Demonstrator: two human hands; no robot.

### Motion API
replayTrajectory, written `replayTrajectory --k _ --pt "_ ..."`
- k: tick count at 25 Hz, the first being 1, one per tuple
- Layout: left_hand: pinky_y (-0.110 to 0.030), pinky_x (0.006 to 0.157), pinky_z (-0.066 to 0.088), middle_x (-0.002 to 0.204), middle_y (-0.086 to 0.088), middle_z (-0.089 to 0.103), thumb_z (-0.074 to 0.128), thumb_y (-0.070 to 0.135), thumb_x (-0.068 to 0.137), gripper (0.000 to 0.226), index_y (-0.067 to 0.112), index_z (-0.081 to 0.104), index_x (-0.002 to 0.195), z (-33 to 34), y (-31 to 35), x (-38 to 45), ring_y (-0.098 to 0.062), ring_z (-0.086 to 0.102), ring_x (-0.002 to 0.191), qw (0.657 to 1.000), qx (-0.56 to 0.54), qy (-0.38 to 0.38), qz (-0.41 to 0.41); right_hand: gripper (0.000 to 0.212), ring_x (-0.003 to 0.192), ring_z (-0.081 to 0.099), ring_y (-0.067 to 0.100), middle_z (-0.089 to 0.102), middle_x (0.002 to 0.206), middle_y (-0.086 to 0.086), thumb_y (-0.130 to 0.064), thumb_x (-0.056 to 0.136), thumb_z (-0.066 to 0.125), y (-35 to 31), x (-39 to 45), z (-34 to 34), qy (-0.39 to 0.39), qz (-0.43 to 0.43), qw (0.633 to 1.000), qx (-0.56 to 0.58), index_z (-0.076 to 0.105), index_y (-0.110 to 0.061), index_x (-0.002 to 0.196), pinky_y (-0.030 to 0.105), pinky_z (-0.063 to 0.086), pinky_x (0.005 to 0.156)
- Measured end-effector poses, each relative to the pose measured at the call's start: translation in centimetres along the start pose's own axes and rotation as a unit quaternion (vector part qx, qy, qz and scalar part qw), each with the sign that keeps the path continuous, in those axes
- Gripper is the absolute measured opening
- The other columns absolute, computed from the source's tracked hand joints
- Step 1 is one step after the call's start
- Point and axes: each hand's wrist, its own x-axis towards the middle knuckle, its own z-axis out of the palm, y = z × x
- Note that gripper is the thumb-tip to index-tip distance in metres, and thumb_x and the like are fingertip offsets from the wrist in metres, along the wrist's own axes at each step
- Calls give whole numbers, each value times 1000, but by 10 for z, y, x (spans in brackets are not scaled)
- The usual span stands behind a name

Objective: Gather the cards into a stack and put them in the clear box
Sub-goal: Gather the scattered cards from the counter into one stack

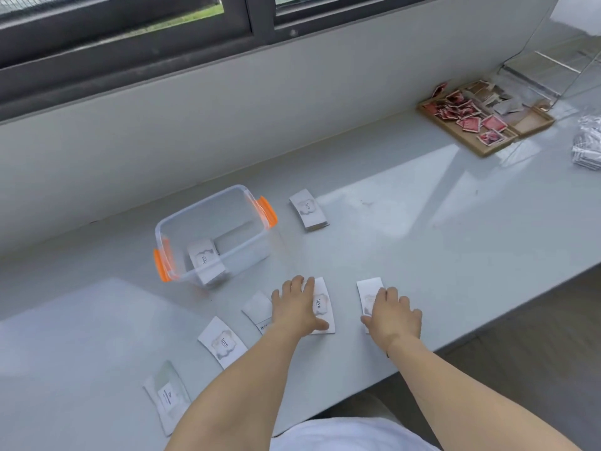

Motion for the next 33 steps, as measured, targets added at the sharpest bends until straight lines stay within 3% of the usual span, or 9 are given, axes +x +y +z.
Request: replayTrajectory --k 4,8,12,17,19,21,24,28,33 --pt "-44 107 27 139 -6 32 76 49 60 101 18 25 142 5 3 6 -29 33 124 1000 15 8 7 54 102 50 25 40 127 6 -34 93 53 -3 5 4 -22 36 998 49 29 -12 136 35 40 70" --pt "-41 102 31 129 -8 35 79 49 57 106 22 22 142 3 4 8 -30 34 117 1000 17 3 -3 78 108 48 28 38 133 9 -29 88 61 -5 10 0 -37 54 994 84 11 -16 146 35 42 71" --pt "-41 100 33 122 -7 35 80 43 58 95 27 29 136 -1 3 7 -30 35 111 1000 -5 29 -3 60 106 45 26 50 117 4 -25 85 58 -7 17 -8 -39 31 997 65 26 -27 135 34 39 72" --pt "-38 101 32 119 -5 43 70 30 78 56 24 42 126 -11 -10 5 -26 43 111 995 -86 51 -25 36 91 55 27 57 99 3 -15 88 43 -13 35 -18 -72 -32 987 143 41 -24 123 34 45 67" --pt "-38 95 34 117 -5 51 63 26 86 41 23 45 122 -17 -20 4 -27 48 111 990 -123 56 -33 32 83 57 27 57 89 0 -14 90 38 -19 40 -28 -83 -73 976 185 46 -25 119 32 45 63" --pt "-38 85 37 105 -4 59 59 22 87 31 25 44 115 -21 -31 2 -30 53 105 981 -178 59 -49 29 81 58 28 59 91 0 -18 93 36 -30 43 -38 -95 -127 966 206 48 -29 117 33 44 64" --pt "-39 68 38 86 -1 58 53 23 89 23 28 36 104 -25 -41 -3 -33 57 86 957 -266 83 -78 33 85 61 30 65 101 3 -17 93 34 -49 42 -47 -131 -195 946 222 48 -36 115 36 49 69" --pt "-42 65 39 78 -1 51 46 27 96 22 29 24 94 -23 -46 -6 -37 55 79 944 -294 111 -98 33 77 60 28 67 98 0 -17 90 38 -70 38 -53 -153 -251 922 252 50 -40 110 38 52 69" --pt "-44 70 44 93 -12 65 45 32 97 22 25 24 98 -13 -38 -7 -42 59 86 946 -293 98 -101 32 86 61 26 66 103 -2 -19 88 49 -86 37 -51 -92 -331 925 160 46 -32 117 38 51 70"
